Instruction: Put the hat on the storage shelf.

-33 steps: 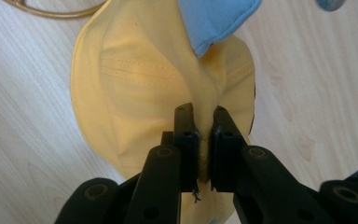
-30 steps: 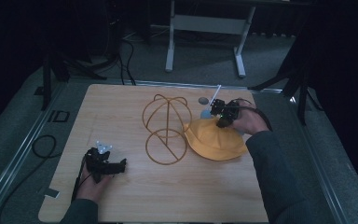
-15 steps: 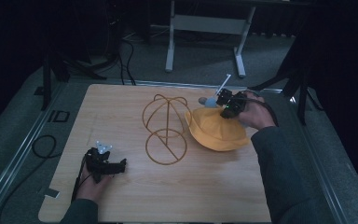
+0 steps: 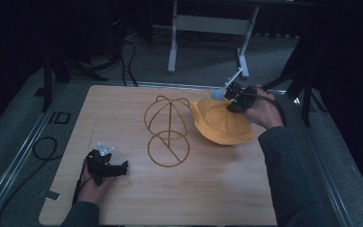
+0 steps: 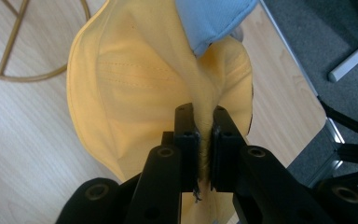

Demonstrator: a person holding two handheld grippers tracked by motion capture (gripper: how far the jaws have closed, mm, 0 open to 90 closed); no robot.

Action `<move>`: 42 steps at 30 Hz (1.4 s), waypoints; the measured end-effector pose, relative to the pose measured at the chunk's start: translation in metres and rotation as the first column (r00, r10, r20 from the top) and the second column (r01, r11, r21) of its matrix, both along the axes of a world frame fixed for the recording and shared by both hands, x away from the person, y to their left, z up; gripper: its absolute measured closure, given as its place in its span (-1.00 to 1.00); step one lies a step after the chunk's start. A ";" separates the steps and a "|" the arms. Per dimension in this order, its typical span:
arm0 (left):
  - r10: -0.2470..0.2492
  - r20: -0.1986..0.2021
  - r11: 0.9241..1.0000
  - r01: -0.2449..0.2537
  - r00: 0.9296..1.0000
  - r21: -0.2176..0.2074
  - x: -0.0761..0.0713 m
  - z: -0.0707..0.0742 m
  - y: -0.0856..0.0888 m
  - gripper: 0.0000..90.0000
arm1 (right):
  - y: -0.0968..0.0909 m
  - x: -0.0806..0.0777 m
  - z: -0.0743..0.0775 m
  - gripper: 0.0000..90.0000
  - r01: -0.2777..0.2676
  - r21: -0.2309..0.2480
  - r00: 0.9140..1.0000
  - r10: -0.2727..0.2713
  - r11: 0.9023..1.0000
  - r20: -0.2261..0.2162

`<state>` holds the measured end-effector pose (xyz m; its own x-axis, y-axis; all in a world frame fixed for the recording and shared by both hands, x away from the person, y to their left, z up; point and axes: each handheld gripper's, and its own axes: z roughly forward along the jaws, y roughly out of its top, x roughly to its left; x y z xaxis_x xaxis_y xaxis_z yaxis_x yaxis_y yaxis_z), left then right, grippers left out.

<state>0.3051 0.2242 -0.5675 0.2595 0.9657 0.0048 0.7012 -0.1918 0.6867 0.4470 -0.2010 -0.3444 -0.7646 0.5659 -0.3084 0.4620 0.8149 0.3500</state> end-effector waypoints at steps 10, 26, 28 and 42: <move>0.000 0.001 1.000 0.000 1.000 0.000 0.000 0.000 0.000 -1.00 | -0.005 -0.002 0.017 0.87 0.004 0.044 0.998 -0.007 0.999 0.061; 0.001 0.001 1.000 -0.001 1.000 -0.002 0.000 0.000 0.000 -1.00 | -0.017 -0.013 0.047 0.88 -0.047 0.086 0.992 0.037 0.995 0.117; 0.000 0.000 1.000 0.000 1.000 0.000 0.000 0.000 0.000 -1.00 | -0.018 -0.014 0.049 0.88 -0.054 0.082 0.992 0.044 0.995 0.122; 0.001 -0.002 1.000 -0.001 1.000 -0.002 0.000 0.000 0.000 -1.00 | -0.026 -0.023 0.068 0.88 -0.111 0.122 0.985 0.094 0.986 0.142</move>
